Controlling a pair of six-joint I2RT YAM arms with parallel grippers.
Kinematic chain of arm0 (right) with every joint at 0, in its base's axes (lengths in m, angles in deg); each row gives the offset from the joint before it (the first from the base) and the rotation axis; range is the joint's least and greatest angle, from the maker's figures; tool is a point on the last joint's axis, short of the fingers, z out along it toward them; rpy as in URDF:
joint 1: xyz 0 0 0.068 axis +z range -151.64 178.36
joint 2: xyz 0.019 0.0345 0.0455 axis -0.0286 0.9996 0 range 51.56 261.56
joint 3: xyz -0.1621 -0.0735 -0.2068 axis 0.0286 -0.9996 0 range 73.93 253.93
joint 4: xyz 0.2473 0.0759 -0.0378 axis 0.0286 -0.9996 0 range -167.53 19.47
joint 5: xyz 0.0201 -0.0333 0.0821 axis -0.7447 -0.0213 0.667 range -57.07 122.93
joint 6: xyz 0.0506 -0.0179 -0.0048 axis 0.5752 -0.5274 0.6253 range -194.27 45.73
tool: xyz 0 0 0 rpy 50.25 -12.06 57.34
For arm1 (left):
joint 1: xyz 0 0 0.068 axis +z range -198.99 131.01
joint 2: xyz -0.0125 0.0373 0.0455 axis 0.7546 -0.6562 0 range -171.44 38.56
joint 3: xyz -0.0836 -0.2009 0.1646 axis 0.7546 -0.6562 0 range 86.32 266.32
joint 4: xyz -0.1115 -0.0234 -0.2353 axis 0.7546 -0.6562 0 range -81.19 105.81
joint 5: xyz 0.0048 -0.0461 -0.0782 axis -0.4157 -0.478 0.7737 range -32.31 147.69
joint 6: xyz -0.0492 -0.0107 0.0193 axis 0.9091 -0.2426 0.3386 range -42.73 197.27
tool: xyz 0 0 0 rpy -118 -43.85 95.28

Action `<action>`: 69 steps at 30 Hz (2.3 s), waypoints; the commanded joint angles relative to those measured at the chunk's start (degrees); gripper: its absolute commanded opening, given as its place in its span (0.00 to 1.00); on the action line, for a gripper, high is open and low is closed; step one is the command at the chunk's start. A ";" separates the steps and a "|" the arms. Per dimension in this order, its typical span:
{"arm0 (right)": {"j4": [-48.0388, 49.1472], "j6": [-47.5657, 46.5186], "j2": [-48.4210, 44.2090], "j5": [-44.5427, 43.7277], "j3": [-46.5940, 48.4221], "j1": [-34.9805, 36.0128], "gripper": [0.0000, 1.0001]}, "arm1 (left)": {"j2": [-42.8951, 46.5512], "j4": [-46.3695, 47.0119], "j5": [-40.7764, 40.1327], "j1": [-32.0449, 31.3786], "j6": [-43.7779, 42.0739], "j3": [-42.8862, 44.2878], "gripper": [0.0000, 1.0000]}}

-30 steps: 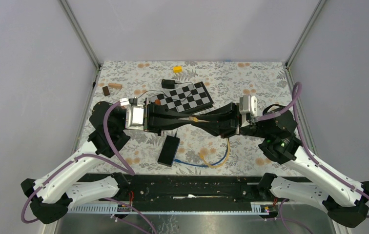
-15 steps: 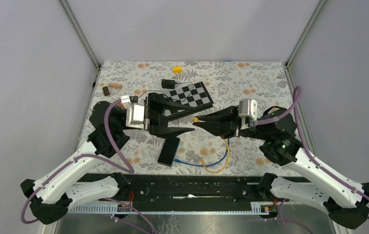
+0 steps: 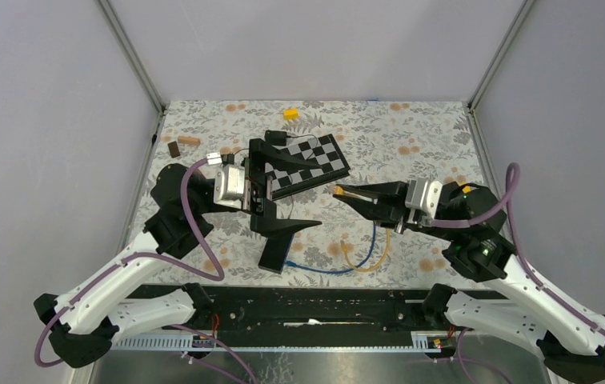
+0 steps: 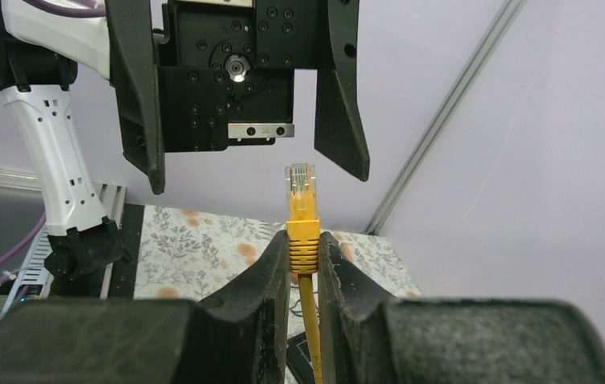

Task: Insert the plug into the switch port
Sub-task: Insert the connector into the switch port.

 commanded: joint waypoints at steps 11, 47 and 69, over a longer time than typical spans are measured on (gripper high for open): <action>0.04 -3.46 -3.09 5.11 4.95 0.42 0.00 | 1.14 -0.98 -2.19 0.08 -2.68 1.92 0.99; -1.64 7.02 4.32 -15.32 2.23 0.42 0.00 | -3.54 -20.58 -28.17 16.69 21.80 3.84 0.99; -25.32 -24.46 39.52 -68.19 3.53 3.75 0.00 | -10.01 -37.76 -46.22 31.11 35.16 -12.56 0.99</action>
